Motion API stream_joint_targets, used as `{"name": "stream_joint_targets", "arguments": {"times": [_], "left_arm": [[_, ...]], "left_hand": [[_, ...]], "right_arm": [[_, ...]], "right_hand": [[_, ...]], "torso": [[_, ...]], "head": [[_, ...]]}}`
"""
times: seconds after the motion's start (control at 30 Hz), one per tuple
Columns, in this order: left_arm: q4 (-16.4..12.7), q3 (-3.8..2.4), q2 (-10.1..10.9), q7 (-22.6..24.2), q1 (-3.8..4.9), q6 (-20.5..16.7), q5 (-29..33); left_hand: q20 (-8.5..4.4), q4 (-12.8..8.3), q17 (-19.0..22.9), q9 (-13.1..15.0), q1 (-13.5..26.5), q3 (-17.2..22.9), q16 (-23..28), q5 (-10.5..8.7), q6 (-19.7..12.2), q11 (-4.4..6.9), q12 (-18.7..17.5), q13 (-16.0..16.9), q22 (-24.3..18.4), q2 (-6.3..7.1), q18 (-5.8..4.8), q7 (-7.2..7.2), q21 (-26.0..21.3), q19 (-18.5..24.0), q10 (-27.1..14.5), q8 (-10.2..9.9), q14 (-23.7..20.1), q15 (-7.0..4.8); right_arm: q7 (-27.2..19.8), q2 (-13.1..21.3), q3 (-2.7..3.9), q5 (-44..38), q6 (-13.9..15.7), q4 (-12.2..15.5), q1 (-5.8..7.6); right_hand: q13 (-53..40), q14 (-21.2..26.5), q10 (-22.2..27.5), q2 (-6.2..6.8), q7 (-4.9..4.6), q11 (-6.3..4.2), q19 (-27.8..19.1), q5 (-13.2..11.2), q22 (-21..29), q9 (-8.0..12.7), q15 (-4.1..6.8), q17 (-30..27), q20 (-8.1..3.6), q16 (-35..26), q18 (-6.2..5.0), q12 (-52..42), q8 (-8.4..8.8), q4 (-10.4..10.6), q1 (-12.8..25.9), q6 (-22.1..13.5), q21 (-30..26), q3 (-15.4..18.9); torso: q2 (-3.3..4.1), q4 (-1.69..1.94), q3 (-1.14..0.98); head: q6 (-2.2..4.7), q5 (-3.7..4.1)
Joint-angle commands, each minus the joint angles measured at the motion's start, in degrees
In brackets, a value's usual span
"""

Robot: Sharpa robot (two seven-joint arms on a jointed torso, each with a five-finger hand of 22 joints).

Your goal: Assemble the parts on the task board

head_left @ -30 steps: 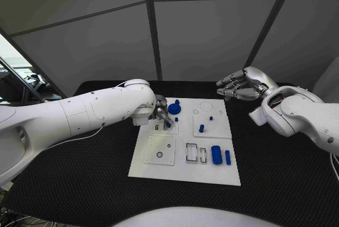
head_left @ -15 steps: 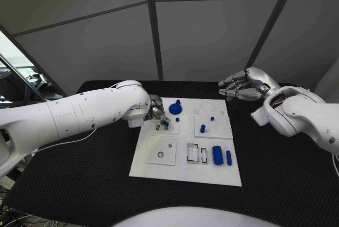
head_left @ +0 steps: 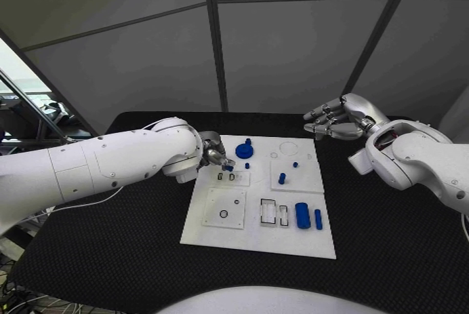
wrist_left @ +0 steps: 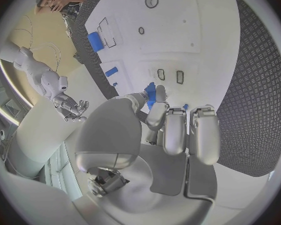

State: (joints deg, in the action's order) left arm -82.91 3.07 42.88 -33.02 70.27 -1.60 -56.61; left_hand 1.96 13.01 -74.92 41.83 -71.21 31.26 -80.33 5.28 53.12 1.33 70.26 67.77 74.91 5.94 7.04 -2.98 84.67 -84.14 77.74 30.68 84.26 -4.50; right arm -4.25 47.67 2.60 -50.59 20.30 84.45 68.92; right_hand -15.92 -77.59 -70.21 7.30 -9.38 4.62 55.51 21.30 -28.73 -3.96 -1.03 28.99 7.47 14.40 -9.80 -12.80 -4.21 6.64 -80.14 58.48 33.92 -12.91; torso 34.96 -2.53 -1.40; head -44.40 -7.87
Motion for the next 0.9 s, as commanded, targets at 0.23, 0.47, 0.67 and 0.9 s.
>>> {"name": "stream_joint_targets", "arguments": {"times": [0.23, 0.47, 0.67, 0.9], "left_arm": [[-1.6, 1.12, 0.5, 2.8, -1.25, -9.2, -8.1], [-1.6, 1.34, 0.1, 3.0, -2.33, -11.1, -10.2], [-1.3, 1.43, -0.3, 2.3, -2.59, -9.5, -11.1], [-1.0, 1.6, -0.7, 1.0, -2.65, -5.5, -11.2]], "left_hand": [[-0.18, -6.5, -4.3, 0.2, 0.8, 7.2, 0.2, -0.07, 0.0, 0.19, 0.4, 0.3, 7.7, 0.05, -5.09, 0.38, 0.2, -1.0, 0.6, 0.4, 2.9, -0.21], [-0.22, -6.8, -4.3, 0.3, 1.0, 7.7, 0.2, -0.06, 0.1, 0.27, 0.6, 0.6, 7.8, 0.28, -5.12, 0.48, 0.3, -1.1, 0.9, 0.4, 2.9, -0.27], [-0.23, -6.9, -4.3, 0.3, 1.1, 7.9, 0.2, -0.06, 0.2, 0.28, 0.7, 0.7, 7.8, 0.32, -5.12, 0.48, 0.3, -1.1, 0.9, 0.5, 2.9, -0.29], [-0.25, -7.0, -4.3, 0.4, 1.2, 8.2, 0.2, -0.05, 0.2, 0.3, -0.1, -0.2, 7.5, 0.38, -5.03, 0.49, 0.1, -0.9, 0.5, 0.5, 2.8, -0.3]], "right_arm": [[0.0, 0.0, 0.05, -0.7, 0.3, 0.0, 0.14], [0.0, -0.2, 0.04, -0.9, 0.3, 0.0, 0.13], [0.1, -0.2, 0.04, -1.0, 0.2, 0.0, 0.13], [0.1, -0.4, 0.04, -1.3, 0.1, -0.1, 0.13]], "right_hand": [[0.1, -0.4, 0.0, 0.41, -0.28, 0.28, 0.0, 0.4, 0.1, 0.1, -0.21, 0.0, 0.28, -0.4, -0.59, 0.2, 0.2, 0.4, 0.4, 0.0, -0.3, -0.2], [0.1, -0.4, 0.0, 0.41, -0.28, 0.28, 0.0, 0.4, 0.1, 0.1, -0.21, 0.0, 0.28, -0.4, -0.59, 0.2, 0.2, 0.4, 0.4, 0.0, -0.3, -0.2], [0.1, -0.4, 0.0, 0.41, -0.28, 0.28, 0.0, 0.4, 0.1, 0.1, -0.21, 0.0, 0.28, -0.4, -0.59, 0.2, 0.2, 0.4, 0.4, 0.0, -0.3, -0.2], [0.1, -0.4, 0.0, 0.41, -0.28, 0.28, 0.0, 0.4, 0.1, 0.1, -0.21, 0.0, 0.28, -0.4, -0.59, 0.2, 0.2, 0.4, 0.4, 0.0, -0.3, -0.2]], "torso": [[0.13, -0.03, 0.05], [0.12, -0.05, 0.09], [0.14, -0.02, 0.08], [0.12, -0.01, 0.09]], "head": [[-0.01, -0.15], [-0.1, -0.04], [-0.24, -0.08], [-0.41, -0.02]]}}
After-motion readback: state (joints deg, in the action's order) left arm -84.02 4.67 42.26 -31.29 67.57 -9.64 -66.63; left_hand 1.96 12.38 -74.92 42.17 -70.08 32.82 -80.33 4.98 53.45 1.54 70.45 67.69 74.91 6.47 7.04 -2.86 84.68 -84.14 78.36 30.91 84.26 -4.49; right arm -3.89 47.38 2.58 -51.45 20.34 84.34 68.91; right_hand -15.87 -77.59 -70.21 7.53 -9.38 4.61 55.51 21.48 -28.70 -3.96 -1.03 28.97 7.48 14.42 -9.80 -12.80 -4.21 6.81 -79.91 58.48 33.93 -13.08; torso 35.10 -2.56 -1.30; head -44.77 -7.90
